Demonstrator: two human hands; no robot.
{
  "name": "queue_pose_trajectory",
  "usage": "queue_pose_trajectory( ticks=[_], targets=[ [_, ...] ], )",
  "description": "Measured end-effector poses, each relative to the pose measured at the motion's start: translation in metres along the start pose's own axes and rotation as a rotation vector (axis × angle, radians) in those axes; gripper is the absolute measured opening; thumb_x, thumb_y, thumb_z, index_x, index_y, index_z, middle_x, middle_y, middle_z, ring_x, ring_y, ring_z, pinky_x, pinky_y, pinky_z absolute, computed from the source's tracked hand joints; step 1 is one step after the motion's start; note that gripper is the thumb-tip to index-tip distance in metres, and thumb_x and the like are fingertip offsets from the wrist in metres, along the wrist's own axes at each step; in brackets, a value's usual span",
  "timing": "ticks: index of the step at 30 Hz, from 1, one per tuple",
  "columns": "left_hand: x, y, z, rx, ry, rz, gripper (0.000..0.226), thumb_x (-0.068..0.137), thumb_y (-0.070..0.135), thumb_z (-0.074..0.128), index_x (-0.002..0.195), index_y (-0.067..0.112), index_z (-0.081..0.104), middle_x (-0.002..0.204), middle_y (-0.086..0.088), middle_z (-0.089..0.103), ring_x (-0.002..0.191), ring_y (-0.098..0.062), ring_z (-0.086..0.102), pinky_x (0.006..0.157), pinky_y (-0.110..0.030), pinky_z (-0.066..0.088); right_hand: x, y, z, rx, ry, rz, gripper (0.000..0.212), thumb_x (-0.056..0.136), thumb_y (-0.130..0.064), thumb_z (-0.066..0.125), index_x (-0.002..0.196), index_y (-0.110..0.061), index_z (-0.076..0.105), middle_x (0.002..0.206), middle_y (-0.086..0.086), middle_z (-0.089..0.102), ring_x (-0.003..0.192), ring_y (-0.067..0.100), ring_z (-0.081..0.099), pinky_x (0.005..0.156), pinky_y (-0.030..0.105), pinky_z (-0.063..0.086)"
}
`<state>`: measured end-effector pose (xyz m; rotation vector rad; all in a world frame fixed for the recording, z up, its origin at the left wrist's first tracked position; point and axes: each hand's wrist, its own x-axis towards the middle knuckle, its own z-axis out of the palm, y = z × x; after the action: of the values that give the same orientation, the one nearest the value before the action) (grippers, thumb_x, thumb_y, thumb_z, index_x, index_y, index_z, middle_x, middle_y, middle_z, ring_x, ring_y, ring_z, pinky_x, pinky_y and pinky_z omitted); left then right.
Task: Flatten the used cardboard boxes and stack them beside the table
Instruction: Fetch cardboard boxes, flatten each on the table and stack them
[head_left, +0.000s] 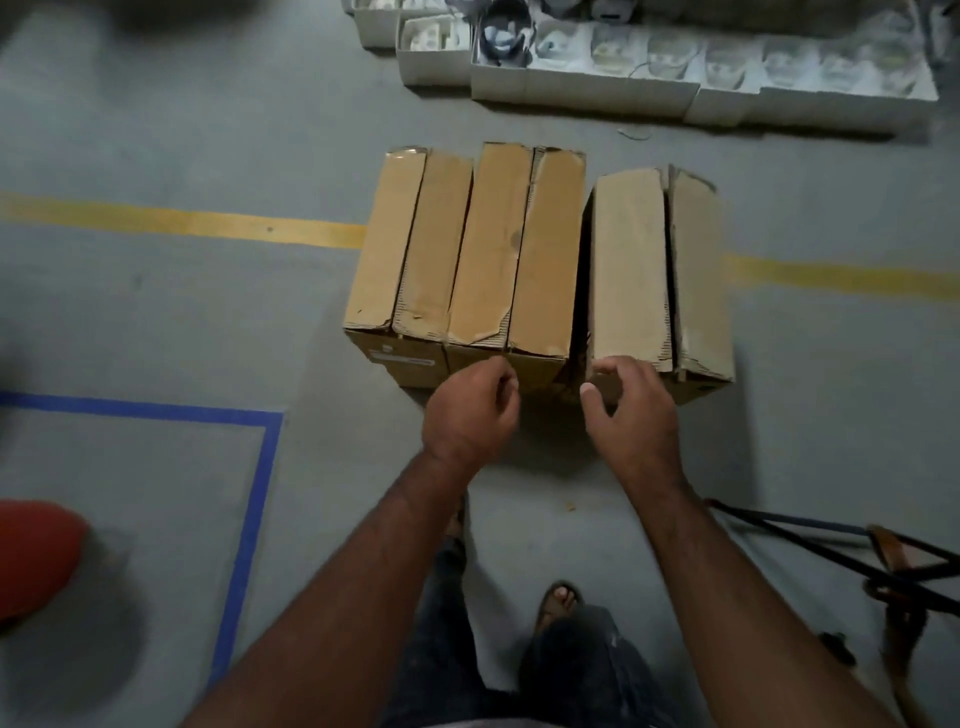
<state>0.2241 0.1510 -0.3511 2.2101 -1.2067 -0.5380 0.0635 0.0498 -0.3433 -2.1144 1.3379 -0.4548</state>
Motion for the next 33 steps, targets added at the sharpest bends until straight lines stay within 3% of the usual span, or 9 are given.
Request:
queue_pose_trajectory(
  ticks=[6,9,13,16,18,19,21,26,33],
  targets=[
    [0.096,0.030,0.094,-0.115,-0.159,-0.008,0.013,0.094,0.024,0.063,0.103,0.015,0.066,0.094,-0.002,0.068,0.085,-0.021,0.063,0.075,-0.041,0.056,0.077,0.102,0.001,-0.015,0.053,0.302,0.036,0.093,-0.021,0.070,0.125,-0.011,0.060,0.128,0.009,0.061,0.114,0.025,0.060,0.089,0.029,0.043],
    [0.136,0.039,0.162,-0.256,-0.309,-0.252,0.036,0.096,0.031,0.067,0.125,0.010,0.061,0.117,-0.009,0.067,0.104,-0.025,0.065,0.090,-0.040,0.055,0.116,0.185,0.003,0.064,0.032,0.586,0.055,0.093,-0.032,0.073,0.137,-0.009,0.051,0.139,0.013,0.056,0.121,0.031,0.059,0.096,0.033,0.045],
    [0.177,0.030,0.259,-0.493,-0.402,-0.684,0.072,0.096,0.039,0.069,0.153,0.009,0.038,0.153,-0.014,0.046,0.136,-0.030,0.048,0.113,-0.042,0.042,0.164,0.306,0.010,0.101,-0.036,0.882,0.089,0.089,-0.046,0.076,0.153,0.000,0.035,0.157,0.023,0.037,0.143,0.038,0.039,0.116,0.044,0.037],
    [0.192,0.017,0.321,-0.626,-0.376,-0.854,0.070,0.096,0.038,0.069,0.153,0.012,0.037,0.152,-0.012,0.047,0.128,-0.026,0.050,0.112,-0.041,0.041,0.190,0.383,0.022,0.202,-0.099,1.005,0.119,0.073,-0.067,0.078,0.161,-0.008,0.023,0.166,0.015,0.024,0.148,0.035,0.033,0.115,0.054,0.040],
    [0.194,0.015,0.346,-0.726,-0.346,-0.929,0.064,0.095,0.037,0.070,0.150,0.025,0.040,0.142,0.000,0.051,0.119,-0.020,0.047,0.102,-0.045,0.041,0.199,0.410,0.029,0.324,-0.158,1.019,0.105,0.072,-0.071,0.074,0.153,-0.015,0.038,0.157,0.008,0.040,0.138,0.029,0.045,0.109,0.050,0.044],
    [0.194,0.016,0.352,-0.774,-0.328,-0.969,0.067,0.093,0.039,0.072,0.149,0.033,0.037,0.136,0.004,0.049,0.119,-0.020,0.044,0.099,-0.052,0.040,0.202,0.413,0.031,0.404,-0.165,1.010,0.083,0.080,-0.064,0.075,0.142,-0.018,0.047,0.146,0.004,0.050,0.128,0.024,0.051,0.103,0.048,0.047],
    [0.192,0.024,0.357,-0.865,-0.263,-1.015,0.069,0.090,0.041,0.076,0.145,0.041,0.035,0.133,0.008,0.047,0.122,-0.021,0.042,0.094,-0.062,0.039,0.201,0.420,0.037,0.507,-0.105,0.987,0.063,0.084,-0.052,0.078,0.130,-0.022,0.048,0.130,-0.001,0.059,0.113,0.018,0.056,0.089,0.046,0.048],
    [0.202,0.073,0.324,-0.997,-0.015,-0.928,0.055,0.089,0.033,0.077,0.127,0.035,0.038,0.129,0.013,0.056,0.118,-0.015,0.054,0.093,-0.061,0.046,0.206,0.374,0.010,0.711,0.148,0.910,0.064,0.078,-0.042,0.088,0.113,-0.024,0.037,0.111,-0.005,0.064,0.094,0.010,0.066,0.074,0.045,0.059],
    [0.196,0.127,0.223,-0.918,-0.012,-0.834,0.065,0.083,0.043,0.081,0.127,0.037,0.034,0.139,-0.007,0.048,0.118,-0.028,0.055,0.091,-0.064,0.052,0.189,0.275,-0.065,0.677,0.254,0.862,0.072,0.076,-0.040,0.089,0.119,-0.016,0.036,0.110,-0.004,0.059,0.084,0.005,0.063,0.070,0.041,0.062]
  ],
)
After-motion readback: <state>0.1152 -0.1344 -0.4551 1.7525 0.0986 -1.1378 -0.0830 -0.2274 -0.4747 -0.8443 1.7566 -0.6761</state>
